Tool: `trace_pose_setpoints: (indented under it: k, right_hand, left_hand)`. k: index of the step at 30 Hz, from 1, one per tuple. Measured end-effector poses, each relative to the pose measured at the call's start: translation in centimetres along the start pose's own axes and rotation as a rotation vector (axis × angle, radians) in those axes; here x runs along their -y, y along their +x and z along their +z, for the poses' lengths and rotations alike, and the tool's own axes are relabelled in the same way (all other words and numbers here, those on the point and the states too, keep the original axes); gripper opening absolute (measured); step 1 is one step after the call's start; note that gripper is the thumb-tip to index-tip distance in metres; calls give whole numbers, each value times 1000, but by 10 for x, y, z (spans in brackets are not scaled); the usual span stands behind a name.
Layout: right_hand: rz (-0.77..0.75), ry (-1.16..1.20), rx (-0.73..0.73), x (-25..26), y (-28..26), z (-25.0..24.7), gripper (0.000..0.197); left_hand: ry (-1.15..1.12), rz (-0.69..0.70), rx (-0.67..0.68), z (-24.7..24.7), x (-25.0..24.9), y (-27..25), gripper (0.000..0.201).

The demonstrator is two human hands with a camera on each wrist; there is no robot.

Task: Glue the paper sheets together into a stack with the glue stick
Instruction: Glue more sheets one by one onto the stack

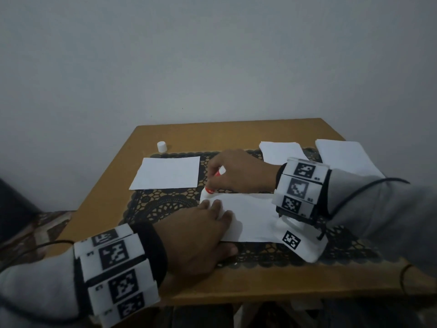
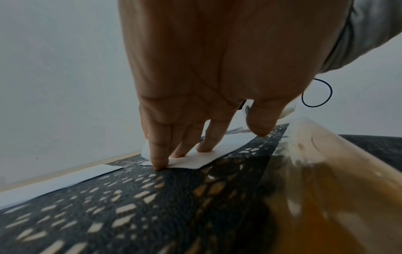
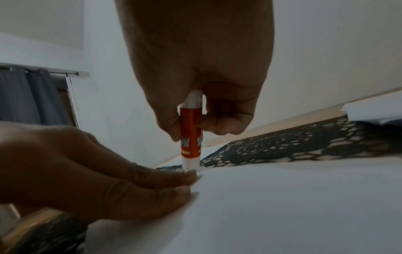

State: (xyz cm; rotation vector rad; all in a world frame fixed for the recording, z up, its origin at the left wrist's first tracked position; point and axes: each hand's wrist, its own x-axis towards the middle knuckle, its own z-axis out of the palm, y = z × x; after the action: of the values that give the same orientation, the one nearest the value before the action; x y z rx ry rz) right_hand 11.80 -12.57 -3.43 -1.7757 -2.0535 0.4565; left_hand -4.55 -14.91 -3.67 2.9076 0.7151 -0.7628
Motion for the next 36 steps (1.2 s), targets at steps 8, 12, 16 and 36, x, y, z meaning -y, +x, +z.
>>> trace_pose_setpoints:
  k: [8,12,16,36]
  right_hand:
    - [24,-110,27,1,2,-7,22]
    - [51,-148,52,-4,-4,-11,22]
    - [68,-134,67,-11,-15,-18,25]
    - [198,-209,48,-43,-66,-47,23]
  left_hand:
    - [43,11,-45,0,0,1,71]
    - [63,29,-78,1,2,2,71]
    - [75,39,-139,0,6,6,65]
    - [78,92,-183,-25,16,31,70]
